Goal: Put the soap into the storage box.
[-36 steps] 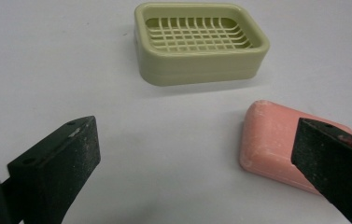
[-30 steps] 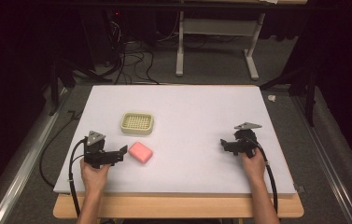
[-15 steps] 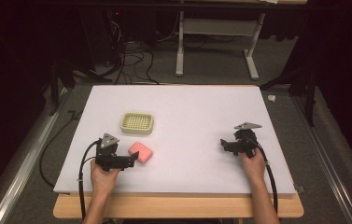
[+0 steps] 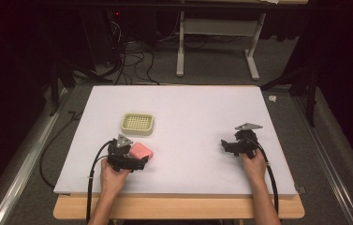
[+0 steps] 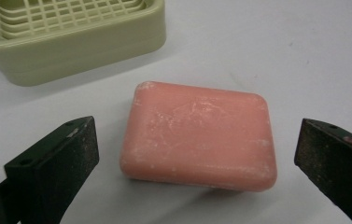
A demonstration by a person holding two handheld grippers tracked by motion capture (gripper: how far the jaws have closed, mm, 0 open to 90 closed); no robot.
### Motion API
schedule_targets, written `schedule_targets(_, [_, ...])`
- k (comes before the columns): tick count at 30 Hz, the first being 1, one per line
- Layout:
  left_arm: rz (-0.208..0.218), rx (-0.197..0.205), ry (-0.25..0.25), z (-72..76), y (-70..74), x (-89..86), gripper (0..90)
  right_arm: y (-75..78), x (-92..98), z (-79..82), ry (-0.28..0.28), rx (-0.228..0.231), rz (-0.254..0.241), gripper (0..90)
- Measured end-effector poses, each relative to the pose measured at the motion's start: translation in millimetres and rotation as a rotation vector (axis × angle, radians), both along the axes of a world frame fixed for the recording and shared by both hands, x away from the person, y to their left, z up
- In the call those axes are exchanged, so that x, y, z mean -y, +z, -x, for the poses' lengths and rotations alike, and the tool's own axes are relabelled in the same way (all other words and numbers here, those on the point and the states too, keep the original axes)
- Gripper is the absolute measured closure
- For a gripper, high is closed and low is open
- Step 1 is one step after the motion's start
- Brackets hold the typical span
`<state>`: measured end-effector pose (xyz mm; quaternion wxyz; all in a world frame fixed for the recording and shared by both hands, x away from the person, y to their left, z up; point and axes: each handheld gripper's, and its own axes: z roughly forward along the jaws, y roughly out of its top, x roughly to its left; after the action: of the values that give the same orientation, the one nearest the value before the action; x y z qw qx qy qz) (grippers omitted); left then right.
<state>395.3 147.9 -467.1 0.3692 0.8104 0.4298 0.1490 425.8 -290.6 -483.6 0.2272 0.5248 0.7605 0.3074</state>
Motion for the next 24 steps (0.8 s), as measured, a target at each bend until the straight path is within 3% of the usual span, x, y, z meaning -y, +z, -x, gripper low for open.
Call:
schedule_targets(5, [-0.035, -0.012, -0.003, -4.5, -6.9, 6.3, 3.7, 0.0, 0.1, 0.0, 0.0, 0.0, 0.0, 15.2])
schedule_targets(14, [-0.044, -0.02, -0.001, -9.2, -13.7, 9.3, 6.9, 0.0, 0.1, 0.0, 0.001, 0.0, 0.001, 15.3])
schedule_targets(18, [-0.075, -0.012, -0.006, -8.2, -16.4, 13.7, 11.7, 0.0, 0.1, 0.0, 0.001, 0.0, 0.001, 15.3])
schedule_targets(24, [-0.077, -0.004, -0.019, -8.2, -16.6, 12.9, 13.4, 0.0, 0.0, 0.0, 0.001, 0.0, 0.001, 15.3])
